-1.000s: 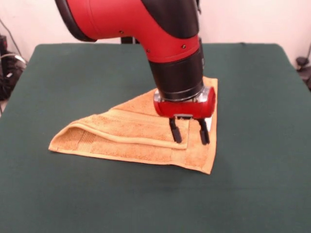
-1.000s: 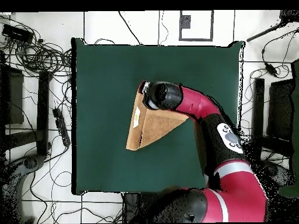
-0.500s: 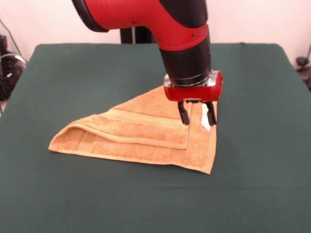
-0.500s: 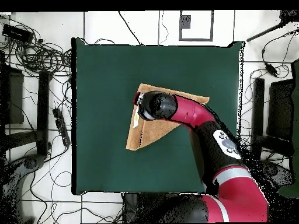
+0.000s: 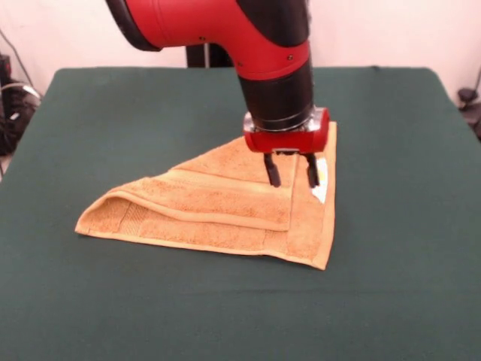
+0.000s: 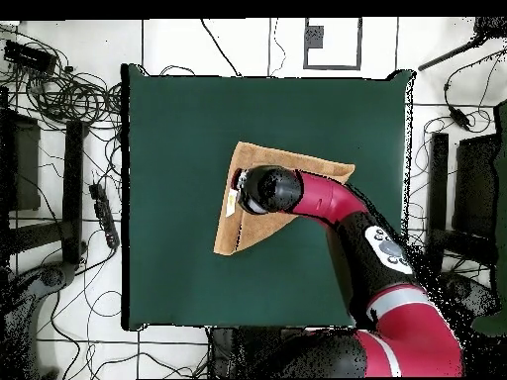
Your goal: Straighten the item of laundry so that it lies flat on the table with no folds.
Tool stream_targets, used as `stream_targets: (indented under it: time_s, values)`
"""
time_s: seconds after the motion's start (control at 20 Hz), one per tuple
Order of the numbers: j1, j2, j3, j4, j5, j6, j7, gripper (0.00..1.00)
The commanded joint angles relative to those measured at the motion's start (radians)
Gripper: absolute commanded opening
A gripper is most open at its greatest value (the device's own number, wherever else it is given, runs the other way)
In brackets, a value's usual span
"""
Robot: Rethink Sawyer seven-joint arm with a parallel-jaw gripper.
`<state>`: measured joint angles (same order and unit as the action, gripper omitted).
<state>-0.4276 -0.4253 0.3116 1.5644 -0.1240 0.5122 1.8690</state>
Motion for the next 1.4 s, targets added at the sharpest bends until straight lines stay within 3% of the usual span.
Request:
stream_targets:
  time_s: [0.05, 0.15, 0.35, 1.0, 1.25, 1.4]
  values:
    - [-0.024, 0.036, 0.107, 0.083, -0.109, -0.032, -0.121, 1.00]
    - [-0.071, 0.032, 0.159, 0.102, -0.162, -0.080, -0.181, 1.00]
    - [-0.057, 0.037, 0.140, 0.058, -0.204, -0.072, -0.126, 1.00]
    - [0.039, 0.109, 0.121, -0.041, -0.071, 0.120, 0.043, 1.00]
    - [0.050, 0.128, 0.127, -0.045, -0.014, 0.093, 0.077, 1.00]
    - [0.073, 0.130, 0.098, -0.053, -0.028, 0.076, 0.070, 1.00]
